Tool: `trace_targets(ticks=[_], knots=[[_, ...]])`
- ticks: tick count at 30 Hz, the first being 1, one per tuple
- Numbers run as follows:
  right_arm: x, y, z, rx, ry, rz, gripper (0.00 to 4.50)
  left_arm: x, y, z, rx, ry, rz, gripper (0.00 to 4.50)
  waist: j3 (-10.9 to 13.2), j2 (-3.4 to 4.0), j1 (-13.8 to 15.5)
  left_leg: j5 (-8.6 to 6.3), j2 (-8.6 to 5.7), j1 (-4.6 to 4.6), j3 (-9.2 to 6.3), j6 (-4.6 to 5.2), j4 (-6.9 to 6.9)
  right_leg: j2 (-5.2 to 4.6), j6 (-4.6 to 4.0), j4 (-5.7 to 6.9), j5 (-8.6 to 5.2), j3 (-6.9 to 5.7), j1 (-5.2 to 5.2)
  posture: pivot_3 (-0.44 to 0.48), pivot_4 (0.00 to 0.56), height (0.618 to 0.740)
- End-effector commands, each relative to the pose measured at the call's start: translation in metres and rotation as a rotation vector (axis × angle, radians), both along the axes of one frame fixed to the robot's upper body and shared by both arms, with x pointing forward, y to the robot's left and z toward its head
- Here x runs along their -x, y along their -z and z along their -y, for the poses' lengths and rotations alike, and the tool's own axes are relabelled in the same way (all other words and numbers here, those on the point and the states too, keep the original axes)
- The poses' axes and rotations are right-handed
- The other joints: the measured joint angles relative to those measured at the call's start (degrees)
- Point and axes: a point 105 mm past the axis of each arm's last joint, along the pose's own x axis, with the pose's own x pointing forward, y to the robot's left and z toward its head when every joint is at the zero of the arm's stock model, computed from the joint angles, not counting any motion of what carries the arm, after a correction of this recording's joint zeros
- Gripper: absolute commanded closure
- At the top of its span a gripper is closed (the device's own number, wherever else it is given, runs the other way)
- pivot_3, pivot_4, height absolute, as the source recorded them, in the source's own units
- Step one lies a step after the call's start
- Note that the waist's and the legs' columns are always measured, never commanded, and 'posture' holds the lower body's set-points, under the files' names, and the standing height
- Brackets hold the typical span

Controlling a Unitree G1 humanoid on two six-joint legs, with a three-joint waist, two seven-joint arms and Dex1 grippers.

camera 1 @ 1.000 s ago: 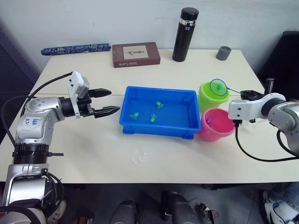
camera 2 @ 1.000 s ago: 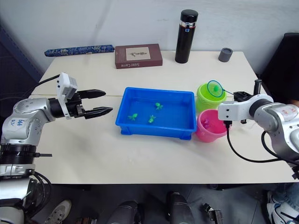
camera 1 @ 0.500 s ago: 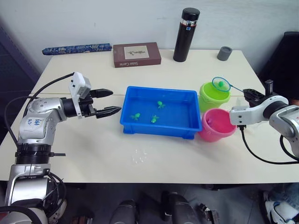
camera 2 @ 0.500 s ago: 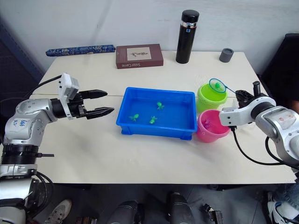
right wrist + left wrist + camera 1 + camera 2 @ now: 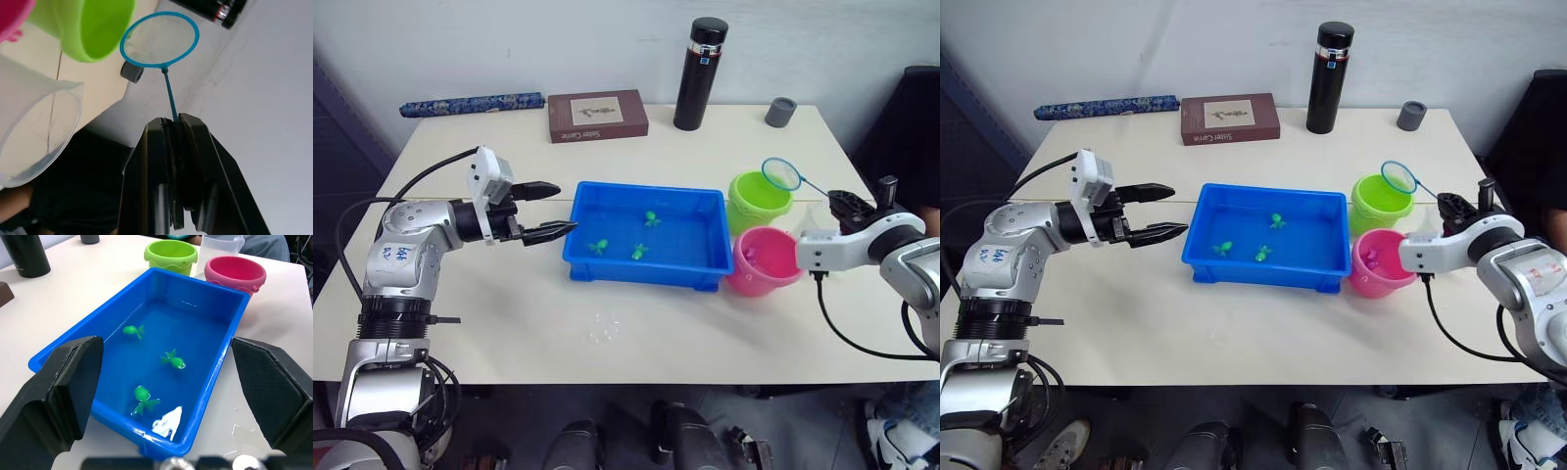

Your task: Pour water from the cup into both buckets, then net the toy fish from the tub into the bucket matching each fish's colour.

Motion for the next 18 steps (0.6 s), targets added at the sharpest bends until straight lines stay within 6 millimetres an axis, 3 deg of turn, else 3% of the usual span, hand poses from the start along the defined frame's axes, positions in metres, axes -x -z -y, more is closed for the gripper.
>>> trace_targets(ticks=[1,2,5,10,13,18], knots=[[0.006,-0.042,-0.004,-0.213,-0.018,0.055,4.50,0.002,-0.012,-0.007,-0.007,-0.008,0.031,0.03,0.0,0.01,0.1,0.00,0.00,0.01,0.02,0.00,0.01,0.00,0.00,0.01,0.00,0.01,-0.01,0.000,0.150,0.740],[0.005,-0.040,-0.006,-0.265,-0.027,0.016,4.50,0.002,-0.012,-0.007,-0.007,-0.009,0.031,0.03,0.0,0.00,0.1,0.00,0.00,0.03,0.01,-0.01,0.00,0.00,0.00,0.03,0.00,0.00,0.00,0.000,0.150,0.740],[0.009,-0.017,-0.028,-0.722,-0.054,-0.330,4.50,0.002,-0.011,-0.012,-0.011,-0.032,0.030,0.03,0.0,-0.01,0.2,0.00,0.07,0.02,-0.09,-0.02,0.02,0.03,-0.01,-0.01,0.00,-0.07,0.05,0.000,0.150,0.740],[0.012,-0.015,-0.049,-1.079,-0.017,-0.534,4.50,0.006,-0.009,-0.016,-0.002,-0.059,0.027,0.03,0.0,-0.01,0.3,-0.01,0.01,0.00,-0.15,0.04,0.05,-0.11,-0.01,0.03,0.00,-0.06,0.06,0.000,0.150,0.740],[0.012,-0.013,-0.065,-1.213,-0.014,-0.662,4.50,0.009,-0.006,-0.019,-0.002,-0.077,0.014,0.03,0.0,-0.01,0.2,-0.01,0.00,0.00,-0.19,0.05,0.01,-0.16,-0.02,0.03,-0.01,-0.05,0.02,0.000,0.150,0.740],[0.008,0.007,-0.084,-1.338,0.117,-0.833,4.50,0.017,-0.004,-0.026,0.008,-0.088,0.006,0.03,0.0,-0.01,0.2,-0.02,0.00,-0.02,-0.21,0.04,-0.02,-0.21,-0.05,0.02,-0.03,-0.06,-0.01,0.000,0.150,0.740]])
